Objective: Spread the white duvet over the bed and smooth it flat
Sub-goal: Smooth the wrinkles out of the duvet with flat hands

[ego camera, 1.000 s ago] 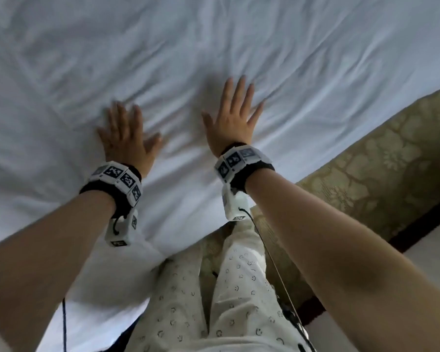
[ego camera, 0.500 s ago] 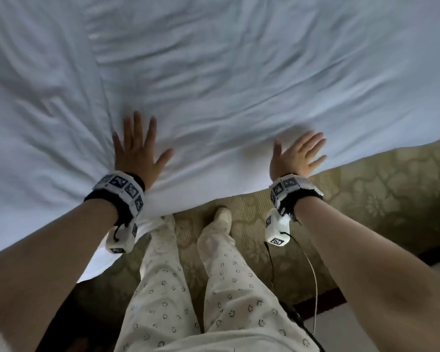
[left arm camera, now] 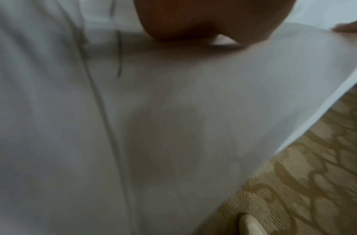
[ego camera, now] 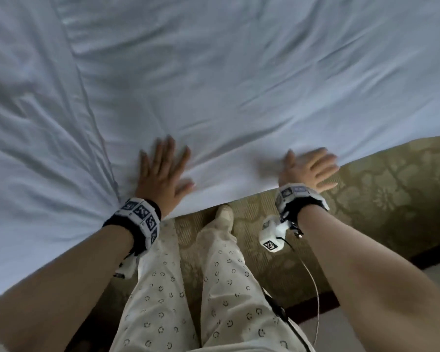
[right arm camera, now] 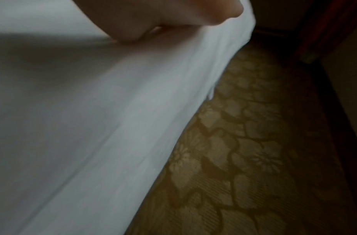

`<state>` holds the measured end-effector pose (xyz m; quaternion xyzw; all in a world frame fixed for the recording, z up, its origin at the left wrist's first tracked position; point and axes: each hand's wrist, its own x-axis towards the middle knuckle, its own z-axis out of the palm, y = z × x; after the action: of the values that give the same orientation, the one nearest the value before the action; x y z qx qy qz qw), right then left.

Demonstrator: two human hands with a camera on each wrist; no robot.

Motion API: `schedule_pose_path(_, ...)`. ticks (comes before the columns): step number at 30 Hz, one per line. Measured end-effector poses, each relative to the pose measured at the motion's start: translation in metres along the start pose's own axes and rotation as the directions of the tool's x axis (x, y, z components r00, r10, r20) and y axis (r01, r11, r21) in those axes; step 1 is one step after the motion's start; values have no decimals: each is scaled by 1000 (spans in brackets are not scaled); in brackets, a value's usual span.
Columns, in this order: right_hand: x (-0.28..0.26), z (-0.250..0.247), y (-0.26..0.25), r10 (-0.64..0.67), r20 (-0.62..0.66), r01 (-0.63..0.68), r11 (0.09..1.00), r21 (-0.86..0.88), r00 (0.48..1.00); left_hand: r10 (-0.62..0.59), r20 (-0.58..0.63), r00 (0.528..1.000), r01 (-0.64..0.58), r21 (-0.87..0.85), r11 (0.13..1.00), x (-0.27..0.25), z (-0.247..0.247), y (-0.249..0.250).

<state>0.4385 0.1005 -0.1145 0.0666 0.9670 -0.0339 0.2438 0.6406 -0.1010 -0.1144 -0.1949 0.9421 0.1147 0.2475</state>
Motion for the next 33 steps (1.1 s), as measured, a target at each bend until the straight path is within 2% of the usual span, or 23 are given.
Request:
schedule_pose_path(1, 8, -11, 9, 56, -26, -55, 998, 11, 998, -1, -47, 999, 0, -4, 1000, 5, -9, -2)
schedule_pose_path(3, 25, -29, 8, 41, -108, -39, 999, 19, 993, -42, -174, 984, 36, -38, 999, 23, -32, 0)
schedule_pose_path(5, 38, -41, -15, -76, -171, 79, 997, 11, 982, -136, -222, 965, 112, -118, 987, 47, -56, 5)
schedule_pose_path(7, 39, -43, -51, -255, -179, 257, 966, -17, 950, -200, -256, 946, 161, -167, 973, 68, -72, 12)
schedule_pose_path(8, 34, -40, -69, -375, -176, 373, 927, -47, 910, -222, -264, 939, 179, -176, 968, 75, -73, 16)
schedule_pose_path(9, 26, -34, -84, -514, -167, 506, 858, -90, 841, -238, -254, 938, 196, -180, 964, 79, -70, 19)
schedule_pose_path(10, 18, -27, -96, -648, -141, 631, 761, -150, 748, -239, -224, 945, 204, -169, 964, 81, -62, 23)
schedule_pose_path(11, 15, -17, -101, -744, -90, 718, 664, -206, 662, -215, -187, 959, 191, -140, 972, 80, -49, 27)
schedule_pose_path(12, 18, -7, -99, -781, -32, 754, 613, -235, 624, -167, -156, 973, 154, -97, 983, 76, -33, 33)
schedule_pose_path(13, 26, -2, -91, -756, 0, 735, 636, -234, 654, -105, -139, 985, 99, -48, 994, 69, -20, 37)
schedule_pose_path(14, 36, 0, -81, -676, -17, 660, 725, -200, 737, -38, -121, 992, 39, 1, 999, 60, -10, 39)
schedule_pose_path(16, 66, -7, -46, -399, -98, 395, 917, -58, 912, 65, -56, 996, -61, 68, 996, 43, 4, 45)
schedule_pose_path(17, 79, -14, -26, -261, -113, 261, 965, -17, 959, 92, -12, 996, -91, 82, 992, 36, 6, 45)
schedule_pose_path(19, 99, -36, 9, -49, -108, 51, 999, 11, 993, 109, 19, 994, -110, 89, 990, 33, 1, 44)
schedule_pose_path(21, 106, -59, 25, 82, -142, -74, 995, 60, 987, 93, -30, 995, -91, 80, 993, 41, -15, 45)
schedule_pose_path(23, 105, -80, 22, 35, -172, -30, 999, 32, 985, 16, -115, 993, -13, 23, 1000, 55, -41, 51)
schedule_pose_path(27, 92, -100, -20, -241, -132, 243, 970, 4, 962, -182, -192, 964, 157, -139, 978, 90, -99, 65)
schedule_pose_path(31, 72, -104, -77, -434, -117, 440, 897, 34, 893, -220, -199, 955, 179, -204, 962, 117, -126, 70)
schedule_pose_path(33, 70, -102, -99, -513, -99, 514, 858, -17, 853, -208, -176, 962, 171, -206, 964, 128, -130, 70)
